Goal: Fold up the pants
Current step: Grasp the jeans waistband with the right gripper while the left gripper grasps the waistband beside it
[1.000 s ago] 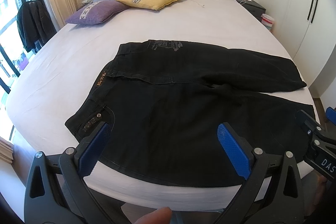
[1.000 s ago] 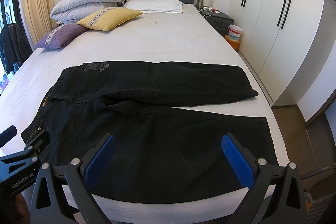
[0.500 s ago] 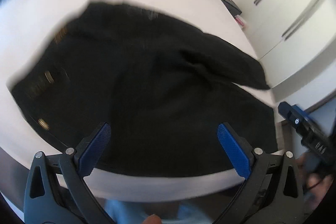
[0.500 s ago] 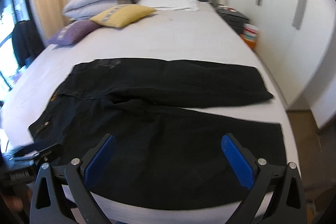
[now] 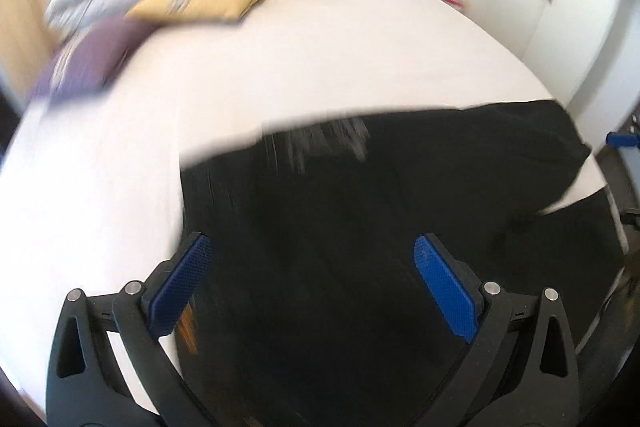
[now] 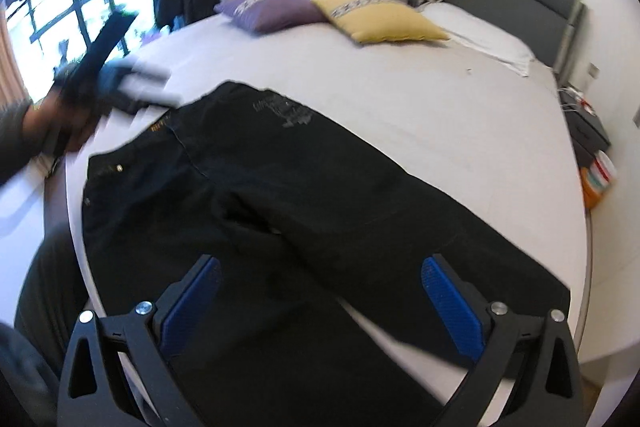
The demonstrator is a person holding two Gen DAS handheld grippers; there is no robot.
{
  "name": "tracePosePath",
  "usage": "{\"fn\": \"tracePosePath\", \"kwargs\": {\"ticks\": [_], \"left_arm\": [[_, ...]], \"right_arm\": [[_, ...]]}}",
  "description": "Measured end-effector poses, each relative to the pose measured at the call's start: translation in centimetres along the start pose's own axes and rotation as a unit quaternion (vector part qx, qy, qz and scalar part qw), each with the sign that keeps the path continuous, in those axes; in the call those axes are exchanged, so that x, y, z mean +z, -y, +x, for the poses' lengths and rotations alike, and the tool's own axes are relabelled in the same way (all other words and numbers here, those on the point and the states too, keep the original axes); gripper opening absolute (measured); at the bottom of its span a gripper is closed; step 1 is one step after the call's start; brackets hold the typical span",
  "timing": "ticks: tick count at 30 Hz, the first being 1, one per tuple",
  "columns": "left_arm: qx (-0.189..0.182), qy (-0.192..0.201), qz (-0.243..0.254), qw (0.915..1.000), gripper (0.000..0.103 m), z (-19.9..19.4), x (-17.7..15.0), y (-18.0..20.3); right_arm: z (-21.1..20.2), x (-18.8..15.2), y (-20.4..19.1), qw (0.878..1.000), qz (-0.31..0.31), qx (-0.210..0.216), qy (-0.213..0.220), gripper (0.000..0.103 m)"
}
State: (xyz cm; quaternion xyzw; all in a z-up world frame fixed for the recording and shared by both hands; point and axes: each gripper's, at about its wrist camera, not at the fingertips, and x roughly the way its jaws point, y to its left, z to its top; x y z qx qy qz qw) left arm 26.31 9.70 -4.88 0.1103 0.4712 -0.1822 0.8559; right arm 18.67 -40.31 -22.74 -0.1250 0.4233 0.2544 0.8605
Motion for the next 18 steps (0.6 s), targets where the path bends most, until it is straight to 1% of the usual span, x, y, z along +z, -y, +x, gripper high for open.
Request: {"fn": "tracePosePath", "kwargs": {"ticks": [2,3,4,6,7,9,11,12,13,14,15,17,18], "left_arm": [[-0.007,-0.011,0.041,0.9991,0.103,2.3,3.1,-1.0],[0.002,-0.024,0.065,0.9976,0.103,3.9,4.6,-1.4],[0.003,-0.039,0.085,0.9956,0.103,5.7,5.9,-1.7],[-0.003,-0.064,0.107,0.9922,0.103,8.4,7.4,-2.4],[-0.01,-0.068,0.119,0.9906,0.103,9.4,8.0,-2.5],[-0.025,-0.083,0.142,0.986,0.103,11.2,8.6,-2.7],[-0.041,-0.101,0.156,0.9818,0.097,13.6,9.0,-2.6],[-0.051,-0.118,0.165,0.978,0.088,14.9,9.3,-2.7],[-0.055,-0.131,0.173,0.9746,0.081,15.9,9.3,-2.7],[-0.06,-0.14,0.18,0.9717,0.08,16.3,9.1,-2.7],[-0.071,-0.153,0.191,0.967,0.079,17.2,9.1,-2.6],[-0.075,-0.163,0.2,0.9632,0.079,18.3,9.3,-2.3],[-0.072,-0.168,0.199,0.9626,0.079,19.0,9.3,-2.5]], "right_arm": [[1.2,0.3,2.0,1.0,-0.005,0.012,-0.007,0.103],[1.8,0.4,3.0,1.0,-0.002,0.021,-0.011,0.103],[2.5,0.5,4.2,0.999,0.003,0.032,-0.016,0.103],[3.8,0.6,5.9,0.998,0.013,0.05,-0.022,0.103],[4.4,0.6,6.8,0.998,0.017,0.06,-0.024,0.103],[5.3,0.7,8.0,0.997,0.015,0.068,-0.027,0.103],[6.2,0.8,9.1,0.997,0.014,0.07,-0.027,0.102],[6.8,1.1,9.7,0.997,0.016,0.073,-0.029,0.101],[7.3,1.2,10.4,0.996,0.019,0.078,-0.03,0.1],[7.7,1.1,10.9,0.996,0.022,0.084,-0.029,0.099],[7.9,1.0,11.1,0.995,0.023,0.089,-0.029,0.099],[8.6,0.9,11.9,0.995,0.024,0.096,-0.03,0.098],[9.0,0.8,12.1,0.994,0.025,0.097,-0.032,0.097]]}}
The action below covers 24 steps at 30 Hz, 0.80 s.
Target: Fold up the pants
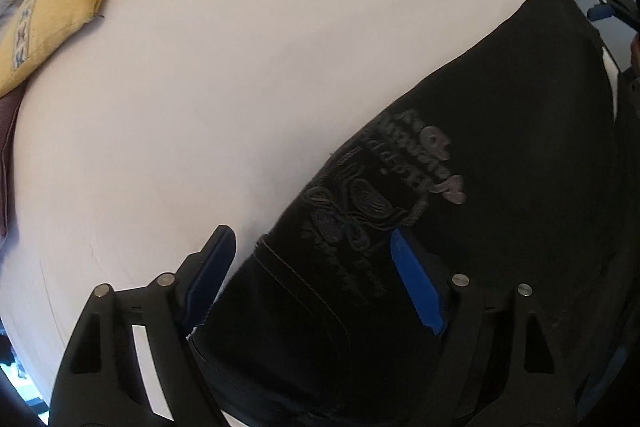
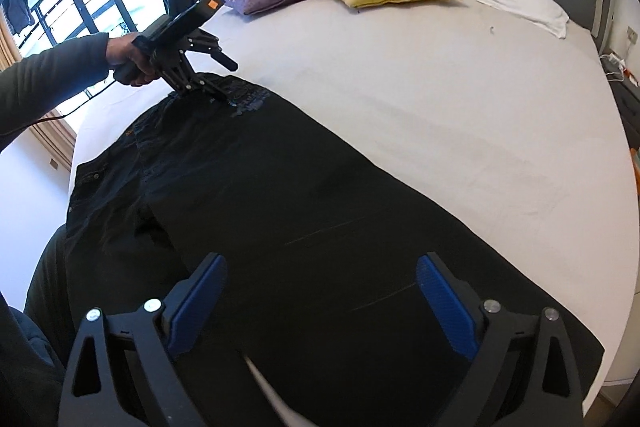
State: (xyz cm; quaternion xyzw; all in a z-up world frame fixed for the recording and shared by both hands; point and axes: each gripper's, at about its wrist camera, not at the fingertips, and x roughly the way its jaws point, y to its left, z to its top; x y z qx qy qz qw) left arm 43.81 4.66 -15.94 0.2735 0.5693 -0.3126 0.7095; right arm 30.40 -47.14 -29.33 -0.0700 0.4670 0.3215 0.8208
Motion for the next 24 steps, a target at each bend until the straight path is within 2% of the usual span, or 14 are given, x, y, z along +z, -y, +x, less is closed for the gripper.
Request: {"fn": "tracePosePath", "kwargs": {"ticks": [4,9,12,14,16,19,20,22,24], "left_arm": [[-0.025,-0.015,-0.035,0.999,0.079,1.6,0.5,-1.9],[-0.038,-0.032,-0.033,0.9982,0.078,3.6,0.9,-1.9],[-0.051,-0.026,-0.023,0.9981,0.056,3.6,1.1,-1.3],[-0.046,-0.023,-0.017,0.9985,0.052,3.7,1.2,-0.9],[-0.049,-0.019,-0.015,0.9985,0.038,3.9,1.4,-0.6],[-0.019,0.007,-0.004,0.9998,0.017,3.6,1.5,0.3],[-0.012,0.018,-0.002,0.9998,0.015,3.5,1.4,0.6],[0.03,0.056,0.024,0.9977,0.01,3.2,0.5,2.5],[0.068,0.075,0.047,0.9937,0.008,3.4,-0.4,4.2]], "right_arm": [[0.9,-0.1,1.2,1.0,0.012,0.01,-0.006,0.096],[1.0,-0.3,1.7,1.0,0.011,0.018,-0.01,0.096],[0.9,-0.1,2.2,1.0,0.009,0.011,-0.014,0.096],[0.8,0.2,2.4,1.0,0.008,0.005,-0.013,0.096],[0.9,0.3,2.8,1.0,0.007,-0.004,-0.01,0.096],[1.2,0.6,3.2,1.0,0.005,-0.017,-0.01,0.096],[1.3,0.7,3.4,1.0,0.002,-0.019,-0.011,0.096],[1.8,0.9,3.5,0.999,-0.009,-0.029,-0.016,0.096],[2.2,1.1,3.7,0.999,-0.017,-0.032,-0.017,0.094]]}}
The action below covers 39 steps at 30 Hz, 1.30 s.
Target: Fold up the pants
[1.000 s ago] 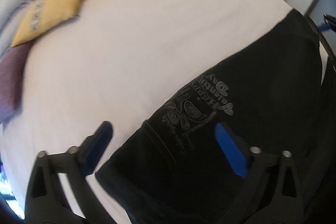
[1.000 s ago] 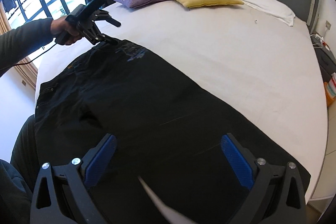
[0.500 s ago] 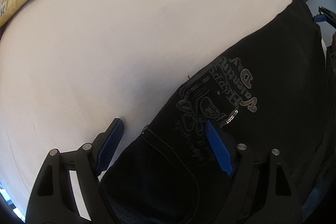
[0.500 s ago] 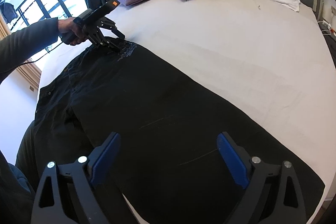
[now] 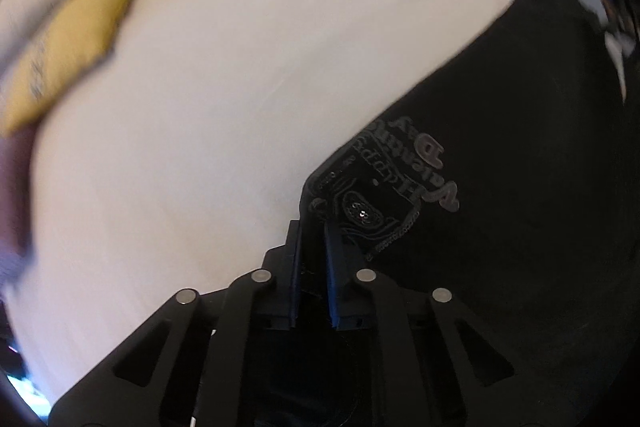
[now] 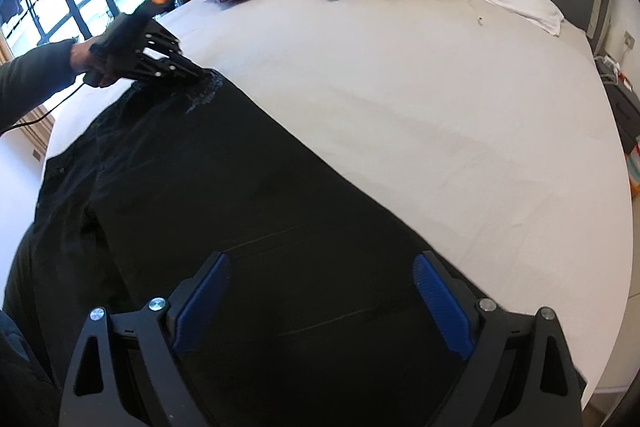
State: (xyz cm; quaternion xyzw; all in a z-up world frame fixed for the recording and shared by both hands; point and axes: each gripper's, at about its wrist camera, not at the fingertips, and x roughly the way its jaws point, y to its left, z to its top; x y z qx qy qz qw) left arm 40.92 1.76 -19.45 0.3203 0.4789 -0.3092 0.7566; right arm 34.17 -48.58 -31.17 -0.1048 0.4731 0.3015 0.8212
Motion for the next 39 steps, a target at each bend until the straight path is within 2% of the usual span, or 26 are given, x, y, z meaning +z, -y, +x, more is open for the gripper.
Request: {"fn": "tracePosePath", "kwargs": {"ticks": [1,4,6,8,11,15,16,20,25,26,28,30,33,39], "left_arm": [[0.014,0.006,0.009,0.9998,0.006,-0.7,-0.2,-0.5],[0.053,0.041,0.019,0.9976,0.006,-1.9,-1.1,1.3],[0.071,0.066,0.026,0.9949,0.006,-3.3,-2.2,1.6],[0.086,0.083,0.032,0.9923,0.006,-5.2,-3.5,-0.2],[0.102,0.114,0.034,0.9877,0.006,-6.7,-4.9,0.8],[0.132,0.144,0.042,0.9798,0.006,-8.0,-5.2,0.1],[0.136,0.147,0.043,0.9788,0.006,-9.1,-6.0,1.2],[0.147,0.165,0.049,0.974,0.006,-10.2,-7.2,1.6],[0.152,0.187,0.044,0.9697,0.006,-12.2,-8.3,3.4],[0.153,0.187,0.044,0.9693,0.006,-13.4,-9.1,5.1],[0.153,0.183,0.043,0.9702,0.006,-13.2,-9.1,5.4],[0.155,0.179,0.043,0.9707,0.006,-13.0,-9.0,5.6],[0.155,0.178,0.038,0.9711,0.006,-12.7,-8.8,5.5],[0.155,0.183,0.034,0.9701,0.005,-13.7,-9.4,5.8]], "right_arm": [[0.2,0.2,0.1,1.0,-0.008,0.003,0.0,0.093],[0.9,1.0,0.1,1.0,-0.028,-0.009,-0.007,0.087],[1.4,1.5,0.0,0.999,-0.049,-0.013,-0.014,0.079],[2.2,2.1,0.0,0.997,-0.067,-0.025,-0.023,0.078],[3.1,2.9,0.4,0.996,-0.073,-0.033,-0.032,0.075],[4.3,3.7,1.0,0.996,-0.071,-0.034,-0.041,0.07],[4.6,3.7,1.2,0.995,-0.076,-0.036,-0.048,0.07],[5.9,3.3,2.1,0.992,-0.085,-0.052,-0.073,0.066],[6.2,3.3,2.6,0.992,-0.091,-0.043,-0.076,0.063],[6.1,3.2,2.8,0.992,-0.09,-0.038,-0.077,0.058],[6.0,3.3,2.6,0.992,-0.092,-0.029,-0.079,0.047],[6.0,3.5,2.2,0.991,-0.101,-0.027,-0.087,0.014],[5.9,3.5,1.7,0.989,-0.09,-0.035,-0.109,0.01],[2.8,3.2,0.1,0.988,-0.115,-0.069,-0.075,0.007]]}}
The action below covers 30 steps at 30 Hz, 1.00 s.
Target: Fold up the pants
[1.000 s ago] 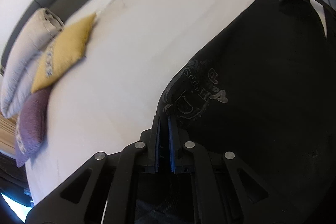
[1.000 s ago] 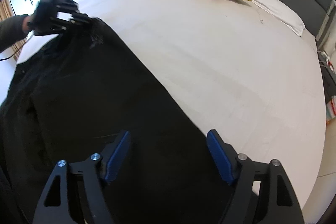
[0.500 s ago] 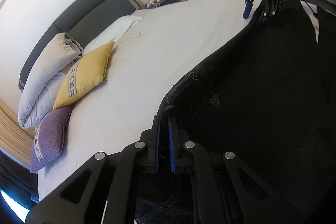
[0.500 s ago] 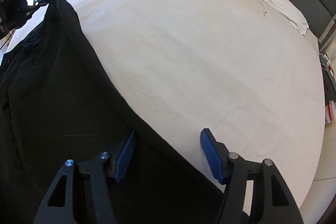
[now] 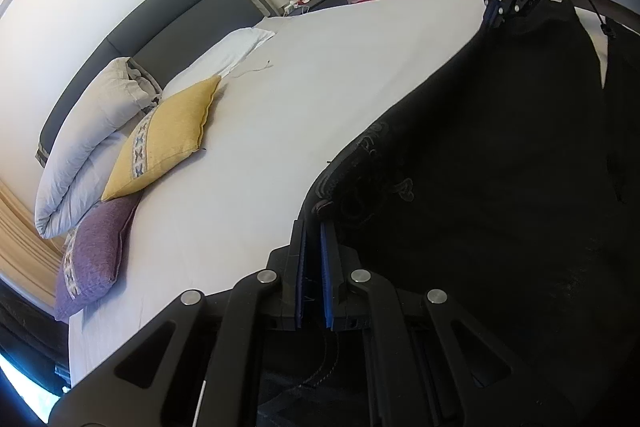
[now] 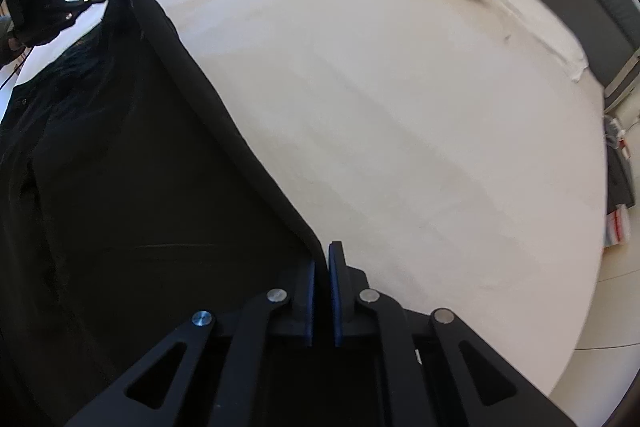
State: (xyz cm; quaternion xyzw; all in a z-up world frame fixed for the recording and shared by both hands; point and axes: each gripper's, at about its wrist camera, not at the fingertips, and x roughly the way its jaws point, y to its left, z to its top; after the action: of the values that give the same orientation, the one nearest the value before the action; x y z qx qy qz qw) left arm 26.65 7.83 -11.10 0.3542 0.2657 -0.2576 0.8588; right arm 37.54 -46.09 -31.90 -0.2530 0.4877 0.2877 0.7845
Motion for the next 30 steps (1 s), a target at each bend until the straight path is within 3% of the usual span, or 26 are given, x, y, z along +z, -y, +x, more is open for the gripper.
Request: {"fn": "tracePosePath", "kwargs": {"ticks": [9,16,21,30], "left_arm": [[0.007,0.022,-0.02,0.9995,0.005,-5.6,-0.4,0.3],[-0.002,0.039,-0.038,0.9985,0.005,-12.6,-2.6,3.4],[-0.003,0.03,-0.036,0.9989,0.005,-16.9,-5.7,7.7],[-0.015,0.002,-0.093,0.9955,0.005,-20.8,-11.4,14.5]], "right_arm": [[-6.9,-2.3,-4.7,0.996,-0.036,-0.066,0.045,0.005],[-10.1,-3.8,-8.8,0.992,-0.05,-0.1,0.065,0.005],[-10.8,-5.7,-14.2,0.989,-0.06,-0.116,0.061,0.005],[-8.4,-10.7,-22.7,0.99,-0.067,-0.121,0.02,0.005]]}}
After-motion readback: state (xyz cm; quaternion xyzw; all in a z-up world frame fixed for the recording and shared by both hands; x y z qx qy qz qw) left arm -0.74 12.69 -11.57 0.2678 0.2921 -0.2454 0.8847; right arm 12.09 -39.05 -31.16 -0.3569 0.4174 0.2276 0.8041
